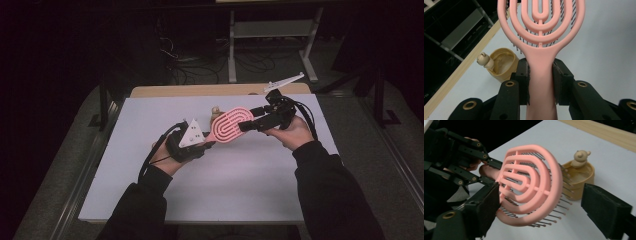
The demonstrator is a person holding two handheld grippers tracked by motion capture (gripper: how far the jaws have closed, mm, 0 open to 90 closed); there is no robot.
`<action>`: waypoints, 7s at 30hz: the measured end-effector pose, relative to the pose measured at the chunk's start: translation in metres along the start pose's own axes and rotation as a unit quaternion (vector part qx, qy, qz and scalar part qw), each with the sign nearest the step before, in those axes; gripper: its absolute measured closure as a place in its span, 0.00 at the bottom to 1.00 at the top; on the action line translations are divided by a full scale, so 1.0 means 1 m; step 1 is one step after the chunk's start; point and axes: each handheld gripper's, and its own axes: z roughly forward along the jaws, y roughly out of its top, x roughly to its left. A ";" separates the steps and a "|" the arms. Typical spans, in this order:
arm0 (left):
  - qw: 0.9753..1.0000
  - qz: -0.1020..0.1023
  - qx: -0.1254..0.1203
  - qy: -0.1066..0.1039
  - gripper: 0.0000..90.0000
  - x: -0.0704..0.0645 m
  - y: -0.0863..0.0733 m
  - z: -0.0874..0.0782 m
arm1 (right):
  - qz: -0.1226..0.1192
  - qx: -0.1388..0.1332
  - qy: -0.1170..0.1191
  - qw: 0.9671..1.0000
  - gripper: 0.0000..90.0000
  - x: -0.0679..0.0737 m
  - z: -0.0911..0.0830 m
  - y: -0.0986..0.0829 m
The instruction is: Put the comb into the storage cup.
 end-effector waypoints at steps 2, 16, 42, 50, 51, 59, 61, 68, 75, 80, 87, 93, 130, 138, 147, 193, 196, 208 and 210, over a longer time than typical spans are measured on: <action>1.000 0.002 -0.002 0.000 0.78 0.000 0.000 0.001 | 0.002 0.007 0.009 1.000 0.22 0.000 0.001 0.000; 1.000 -0.011 -0.012 -0.002 0.78 0.001 -0.004 0.006 | 0.004 -0.004 0.023 1.000 0.43 0.003 -0.002 0.007; 0.999 -0.043 0.017 -0.028 0.77 0.006 -0.012 0.023 | -0.009 0.008 0.072 0.997 0.70 0.026 0.001 0.027; 0.995 -0.091 -0.001 -0.032 0.66 0.012 -0.015 0.022 | -0.025 0.011 0.055 0.998 0.70 0.036 0.001 0.033; 0.995 -0.093 0.008 -0.029 0.63 0.012 -0.016 0.022 | -0.028 0.011 0.054 0.998 0.70 0.036 0.001 0.033; 0.992 -0.125 -0.004 -0.031 0.43 0.016 -0.025 0.019 | -0.026 0.002 0.035 0.999 0.70 0.036 -0.017 0.037; 0.990 -0.137 -0.017 -0.035 0.40 0.019 -0.027 0.016 | -0.025 0.000 0.034 0.999 0.70 0.035 -0.020 0.038; 0.980 -0.186 -0.057 -0.052 0.21 0.031 -0.038 0.005 | -0.019 -0.001 0.012 1.000 0.70 0.033 -0.040 0.045; 0.977 -0.197 -0.067 -0.051 0.00 0.036 -0.048 0.000 | -0.019 -0.008 -0.007 1.000 0.70 0.032 -0.054 0.054; 0.976 -0.201 -0.079 -0.039 0.00 0.040 -0.056 -0.006 | -0.020 -0.011 -0.020 1.000 0.70 0.034 -0.061 0.063; 0.972 -0.210 -0.094 -0.036 0.00 0.047 -0.068 -0.017 | -0.032 -0.009 -0.038 0.999 0.70 0.039 -0.068 0.078; 0.971 -0.214 -0.101 -0.028 0.00 0.050 -0.078 -0.024 | -0.035 -0.011 -0.049 0.998 0.70 0.042 -0.073 0.092; 0.960 -0.250 -0.128 0.007 0.00 0.050 -0.153 -0.063 | 0.004 0.001 -0.086 0.996 0.70 0.000 -0.052 0.108; 0.958 -0.254 -0.133 0.021 0.00 0.049 -0.163 -0.068 | 0.015 0.008 -0.087 0.996 0.70 -0.009 -0.049 0.100; 0.957 -0.256 -0.134 0.029 0.00 0.048 -0.175 -0.070 | 0.026 0.012 -0.088 0.996 0.70 -0.017 -0.044 0.091; 0.949 -0.270 -0.151 0.060 0.00 0.036 -0.196 -0.086 | 0.046 0.049 -0.068 0.995 0.70 -0.035 0.021 0.072; 0.948 -0.271 -0.154 0.062 0.00 0.035 -0.196 -0.087 | 0.050 0.045 -0.065 0.996 0.70 -0.038 0.023 0.070; 0.947 -0.275 -0.153 0.060 0.00 0.035 -0.196 -0.086 | 0.080 0.029 -0.062 0.994 0.70 -0.048 0.017 0.063; 0.947 -0.277 -0.154 0.059 0.00 0.034 -0.196 -0.085 | 0.080 0.028 -0.062 0.994 0.69 -0.048 0.016 0.062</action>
